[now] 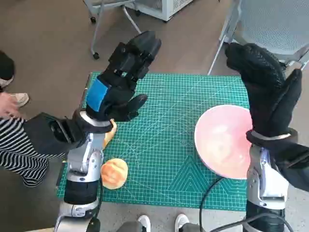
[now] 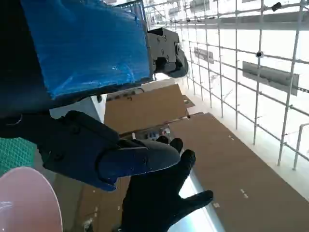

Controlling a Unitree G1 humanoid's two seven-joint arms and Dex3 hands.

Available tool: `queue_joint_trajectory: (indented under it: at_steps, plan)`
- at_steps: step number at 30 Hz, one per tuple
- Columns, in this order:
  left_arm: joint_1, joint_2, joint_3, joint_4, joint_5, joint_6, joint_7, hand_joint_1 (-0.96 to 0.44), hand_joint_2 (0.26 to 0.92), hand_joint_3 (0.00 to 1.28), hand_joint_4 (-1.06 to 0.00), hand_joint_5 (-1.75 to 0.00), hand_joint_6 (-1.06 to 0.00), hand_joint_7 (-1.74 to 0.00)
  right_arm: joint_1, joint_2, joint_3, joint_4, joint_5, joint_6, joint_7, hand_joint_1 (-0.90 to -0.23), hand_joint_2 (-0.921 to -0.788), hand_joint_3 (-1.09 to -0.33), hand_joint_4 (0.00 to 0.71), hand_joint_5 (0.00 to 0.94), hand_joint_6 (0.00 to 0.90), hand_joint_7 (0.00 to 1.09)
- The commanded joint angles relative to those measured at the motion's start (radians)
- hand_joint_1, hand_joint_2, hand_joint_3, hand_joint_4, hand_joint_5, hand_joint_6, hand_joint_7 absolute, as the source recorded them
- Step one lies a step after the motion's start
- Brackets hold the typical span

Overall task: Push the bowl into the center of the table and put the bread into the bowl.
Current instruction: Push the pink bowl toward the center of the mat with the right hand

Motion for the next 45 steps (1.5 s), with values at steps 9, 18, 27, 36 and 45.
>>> queue_joint_trajectory:
  at_steps: [9,18,27,36,45]
  plan:
    - [-0.001,0.002,-0.002,-0.015,-0.014,0.014,-0.004,-0.61,0.819,0.52,0.0,-0.06,0.0,-0.51,0.023,0.005,0.0,0.0,-0.001,0.011,-0.006,-0.678,-0.921,-0.583,0.224,0.003,0.132,0.53]
    - [0.001,0.002,-0.005,-0.02,-0.011,0.018,-0.001,-0.61,0.819,0.51,0.0,-0.06,0.0,-0.52,0.024,0.004,-0.001,0.002,0.002,0.008,-0.003,-0.677,-0.921,-0.583,0.224,0.002,0.133,0.53]
    - [0.001,0.002,-0.002,-0.022,-0.018,0.029,-0.002,-0.61,0.819,0.52,0.0,-0.06,0.0,-0.51,0.026,0.003,-0.001,0.001,-0.001,0.008,-0.003,-0.673,-0.921,-0.583,0.224,0.002,0.133,0.52]
    - [0.005,0.001,-0.002,-0.028,-0.022,0.036,-0.001,-0.6,0.817,0.52,0.0,-0.06,0.0,-0.51,0.025,0.0,-0.003,0.005,0.0,0.008,-0.002,-0.67,-0.921,-0.584,0.224,0.002,0.133,0.52]
    - [0.019,-0.003,-0.001,-0.041,-0.027,0.04,0.003,-0.6,0.817,0.52,0.0,-0.06,0.0,-0.51,0.088,-0.061,-0.092,-0.002,0.052,-0.013,0.036,-0.666,-0.921,-0.595,0.212,0.0,0.118,0.52]
